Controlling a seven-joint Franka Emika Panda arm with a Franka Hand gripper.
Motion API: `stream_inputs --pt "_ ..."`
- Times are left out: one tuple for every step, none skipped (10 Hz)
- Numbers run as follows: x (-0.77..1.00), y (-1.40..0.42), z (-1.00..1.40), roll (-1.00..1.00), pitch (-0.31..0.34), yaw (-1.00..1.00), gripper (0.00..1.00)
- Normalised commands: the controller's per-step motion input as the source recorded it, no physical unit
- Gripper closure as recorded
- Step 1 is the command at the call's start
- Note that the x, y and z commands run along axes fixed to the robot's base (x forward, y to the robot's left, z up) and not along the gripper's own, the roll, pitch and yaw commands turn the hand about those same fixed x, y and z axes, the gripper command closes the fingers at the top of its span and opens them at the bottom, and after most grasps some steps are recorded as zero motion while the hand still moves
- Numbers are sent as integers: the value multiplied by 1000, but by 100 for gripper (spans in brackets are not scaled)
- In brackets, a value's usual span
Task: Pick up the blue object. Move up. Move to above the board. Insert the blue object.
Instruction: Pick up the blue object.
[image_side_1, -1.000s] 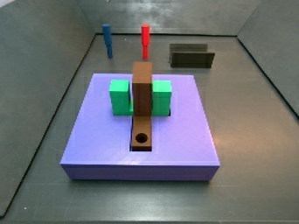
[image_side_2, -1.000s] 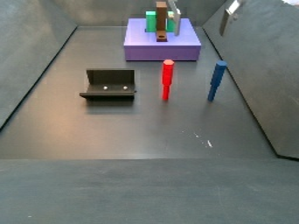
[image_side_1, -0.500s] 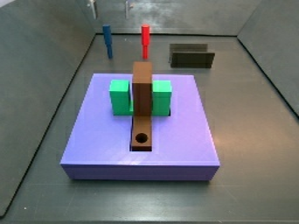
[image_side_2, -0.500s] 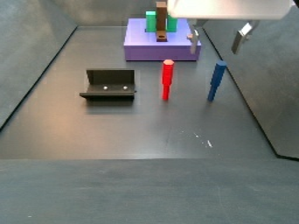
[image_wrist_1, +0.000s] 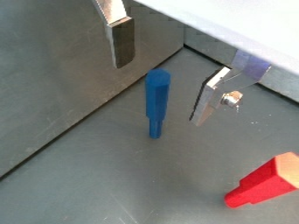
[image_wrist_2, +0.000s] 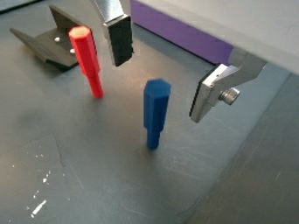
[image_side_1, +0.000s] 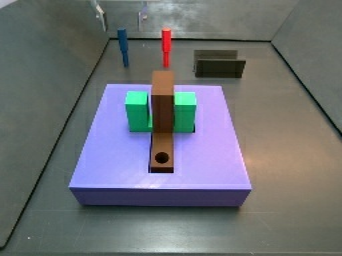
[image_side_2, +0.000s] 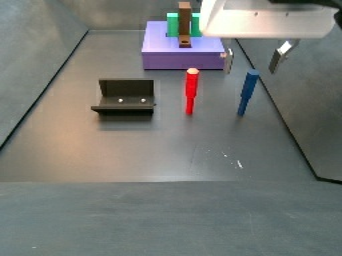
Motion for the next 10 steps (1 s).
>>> stream_inputs --pt "-86 20 -234 0 -14 0 0" --pt "-100 51 -251 0 -11 -11 0" --pt "-80 86 -286 0 -7 -9 0" --pt "-69 111 -320 7 0 0 0" --pt "-57 120 -317 33 0 0 0" --pt "-109 149 -303 114 0 0 0" --pt "-60 63 -243 196 0 0 0" --pt "-26 0 -131 144 0 0 0" --pt "0 -43 0 100 29 0 0" --pt "0 -29 0 56 43 0 0"
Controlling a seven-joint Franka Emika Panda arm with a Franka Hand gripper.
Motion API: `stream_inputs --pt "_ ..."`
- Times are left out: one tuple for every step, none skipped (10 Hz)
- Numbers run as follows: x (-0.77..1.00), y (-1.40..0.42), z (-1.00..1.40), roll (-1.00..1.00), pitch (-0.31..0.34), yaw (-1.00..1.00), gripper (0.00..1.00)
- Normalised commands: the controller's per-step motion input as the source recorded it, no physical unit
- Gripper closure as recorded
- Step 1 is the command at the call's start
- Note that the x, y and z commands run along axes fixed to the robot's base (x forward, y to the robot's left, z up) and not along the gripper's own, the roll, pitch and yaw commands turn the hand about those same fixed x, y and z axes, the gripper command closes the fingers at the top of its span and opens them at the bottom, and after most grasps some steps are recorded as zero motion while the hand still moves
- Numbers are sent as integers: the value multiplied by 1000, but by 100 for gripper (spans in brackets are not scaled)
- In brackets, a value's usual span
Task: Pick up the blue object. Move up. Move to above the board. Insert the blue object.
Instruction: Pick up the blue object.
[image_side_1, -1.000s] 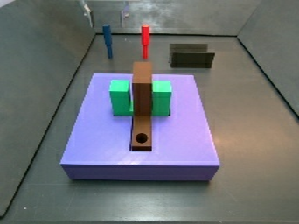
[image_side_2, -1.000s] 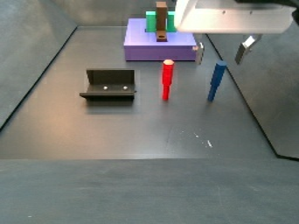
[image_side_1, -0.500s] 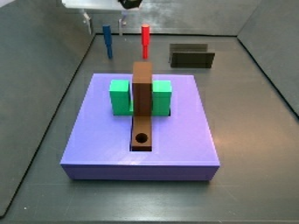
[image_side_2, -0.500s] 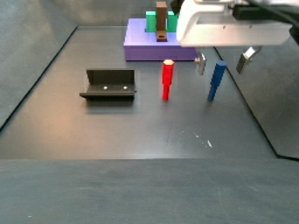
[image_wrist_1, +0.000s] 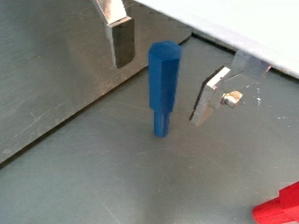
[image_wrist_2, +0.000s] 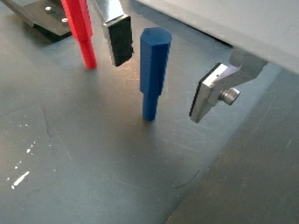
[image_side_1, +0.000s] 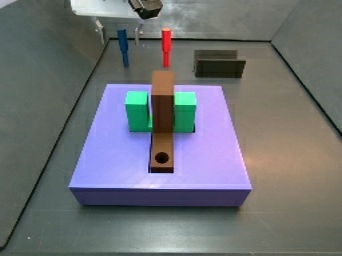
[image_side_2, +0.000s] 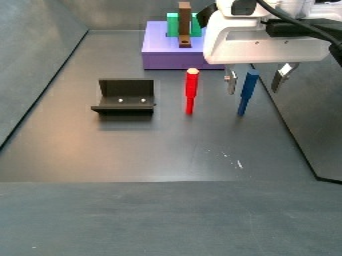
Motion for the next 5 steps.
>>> stream_inputs --pt "23 0 31 29 44 -31 0" --pt "17 0 89 1 47 -94 0" --pt "0 0 194 -14 20 -126 0" --pt "0 0 251 -44 7 -120 0" --pt "26 0 246 -23 10 -80 0"
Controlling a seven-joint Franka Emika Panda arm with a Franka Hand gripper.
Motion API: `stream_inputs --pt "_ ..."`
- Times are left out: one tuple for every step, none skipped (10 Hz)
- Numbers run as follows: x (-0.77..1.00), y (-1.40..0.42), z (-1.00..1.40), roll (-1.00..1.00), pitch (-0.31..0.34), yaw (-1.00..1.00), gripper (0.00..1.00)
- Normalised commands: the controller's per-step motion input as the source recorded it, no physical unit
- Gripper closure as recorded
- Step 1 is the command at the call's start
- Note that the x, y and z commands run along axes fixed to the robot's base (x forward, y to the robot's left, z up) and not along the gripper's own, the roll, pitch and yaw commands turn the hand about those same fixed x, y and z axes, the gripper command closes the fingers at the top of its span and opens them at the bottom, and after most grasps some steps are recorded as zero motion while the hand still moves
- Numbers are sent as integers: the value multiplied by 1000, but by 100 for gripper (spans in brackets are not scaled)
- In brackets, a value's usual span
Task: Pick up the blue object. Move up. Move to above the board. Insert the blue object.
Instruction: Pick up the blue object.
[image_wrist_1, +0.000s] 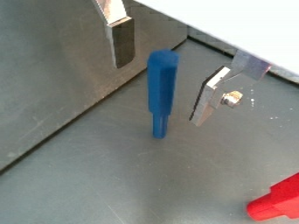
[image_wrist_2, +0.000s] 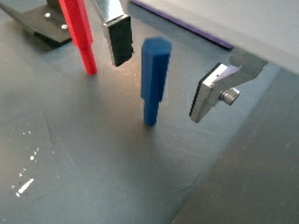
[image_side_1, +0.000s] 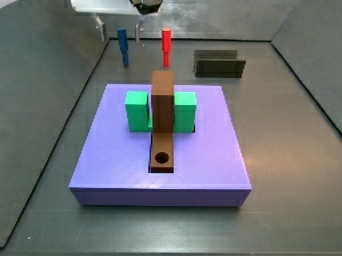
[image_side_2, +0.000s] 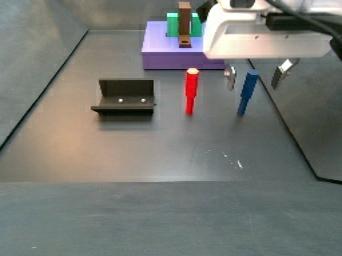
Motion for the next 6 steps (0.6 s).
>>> stream_inputs --pt "14 -6 151 0 7 -49 0" --pt "0 -14 37 -1 0 0 0" --pt "0 -17 0 0 0 0 0" --pt "0 0 -43 0 0 -26 0" --pt "0 -29 -37 0 0 -51 0" --pt "0 -49 -63 1 0 -80 0"
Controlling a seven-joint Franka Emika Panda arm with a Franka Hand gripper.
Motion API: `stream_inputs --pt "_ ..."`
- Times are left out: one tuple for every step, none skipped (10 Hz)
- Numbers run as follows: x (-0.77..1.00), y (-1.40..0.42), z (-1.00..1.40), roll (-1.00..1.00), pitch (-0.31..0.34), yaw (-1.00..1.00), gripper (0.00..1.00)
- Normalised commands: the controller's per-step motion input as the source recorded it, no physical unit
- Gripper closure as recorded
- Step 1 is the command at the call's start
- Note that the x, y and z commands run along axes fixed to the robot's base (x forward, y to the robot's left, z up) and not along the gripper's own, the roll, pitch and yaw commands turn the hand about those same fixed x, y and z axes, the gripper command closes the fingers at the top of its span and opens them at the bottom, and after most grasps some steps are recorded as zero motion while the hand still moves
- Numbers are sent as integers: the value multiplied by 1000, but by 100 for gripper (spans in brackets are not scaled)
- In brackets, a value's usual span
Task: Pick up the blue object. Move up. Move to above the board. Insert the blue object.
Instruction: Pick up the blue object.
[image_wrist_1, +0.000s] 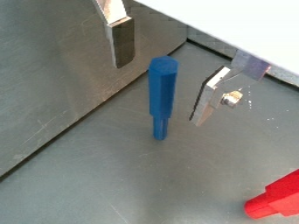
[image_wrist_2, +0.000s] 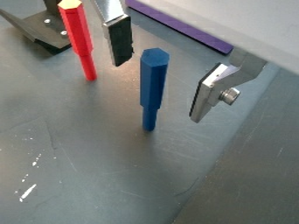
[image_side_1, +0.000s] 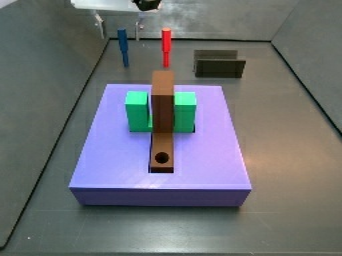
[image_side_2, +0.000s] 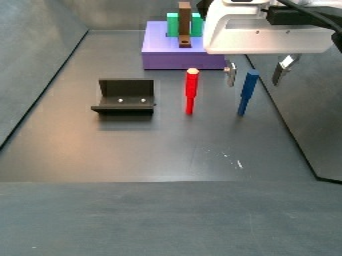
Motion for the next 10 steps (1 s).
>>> stream_inputs --pt "0 -77 -29 24 0 -106 0" --pt "0 -11 0 10 0 -86 0" --pt "0 0 0 0 0 0 0" --pt "0 0 0 0 0 0 100" --pt "0 0 0 0 0 0 100" --pt "0 0 0 0 0 0 100" --pt "0 0 0 0 0 0 100" --pt "0 0 0 0 0 0 100" --pt "0 0 0 0 0 0 100" --pt "0 0 0 0 0 0 100"
